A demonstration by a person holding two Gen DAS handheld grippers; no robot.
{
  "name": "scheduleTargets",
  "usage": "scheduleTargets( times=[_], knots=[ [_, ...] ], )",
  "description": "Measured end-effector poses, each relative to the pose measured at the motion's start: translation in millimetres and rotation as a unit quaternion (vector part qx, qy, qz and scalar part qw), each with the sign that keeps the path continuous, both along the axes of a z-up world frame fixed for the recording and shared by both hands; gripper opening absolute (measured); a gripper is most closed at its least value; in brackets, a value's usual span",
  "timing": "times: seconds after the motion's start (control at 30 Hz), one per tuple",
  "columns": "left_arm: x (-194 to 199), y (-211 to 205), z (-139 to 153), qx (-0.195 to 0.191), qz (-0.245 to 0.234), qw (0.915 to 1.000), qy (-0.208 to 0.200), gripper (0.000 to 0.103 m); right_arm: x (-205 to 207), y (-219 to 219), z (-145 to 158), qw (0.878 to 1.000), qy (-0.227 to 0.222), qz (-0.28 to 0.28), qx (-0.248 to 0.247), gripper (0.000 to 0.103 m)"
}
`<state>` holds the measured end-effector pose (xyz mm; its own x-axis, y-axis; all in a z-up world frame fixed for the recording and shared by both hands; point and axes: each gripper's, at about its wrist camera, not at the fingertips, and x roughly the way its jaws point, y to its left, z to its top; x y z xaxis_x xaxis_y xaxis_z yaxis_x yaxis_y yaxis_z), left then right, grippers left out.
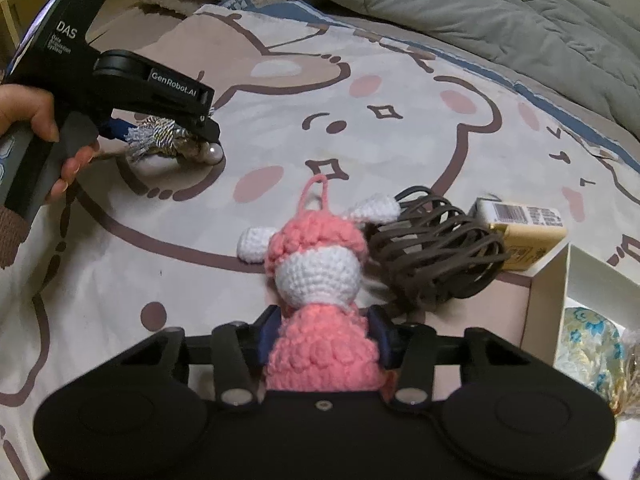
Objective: Organize objects
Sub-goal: 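Grasp braided rope bundle with left tool while right tool grasps pink crocheted doll, then lift rope bundle with left tool while right tool carries pink doll toward box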
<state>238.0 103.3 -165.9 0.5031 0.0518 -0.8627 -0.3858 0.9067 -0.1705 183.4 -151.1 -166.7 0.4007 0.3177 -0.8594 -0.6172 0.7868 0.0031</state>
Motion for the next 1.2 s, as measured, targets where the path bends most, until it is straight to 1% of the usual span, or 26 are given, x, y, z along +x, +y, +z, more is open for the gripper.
scheduleTargets(
  times=[0.1,0.27,0.53,0.9,1.2],
  knots=[
    [-5.3,-2.4,9.6,-0.002,-0.011,0.9999,-0.009,0.083,-1.2,-5.1,9.3,1.000,-0.009,-0.011,0.009,0.045],
    [-18.9,-7.9,32.7,-0.004,-0.030,0.9989,-0.036,0.083,-5.7,-15.1,27.2,0.999,-0.023,-0.031,0.032,0.045],
    [-47.8,-17.1,71.9,0.005,-0.063,0.9947,-0.081,0.083,-16.7,-28.7,62.1,0.994,-0.055,-0.067,0.072,0.044],
    [-88.0,-30.9,113.4,0.017,-0.107,0.9853,-0.132,0.083,-32.8,-44.2,101.0,0.981,-0.092,-0.111,0.128,0.045],
    [-110.4,-41.7,133.8,0.015,-0.125,0.9789,-0.161,0.083,-48.9,-59.3,127.6,0.970,-0.121,-0.127,0.167,0.045]
  ],
)
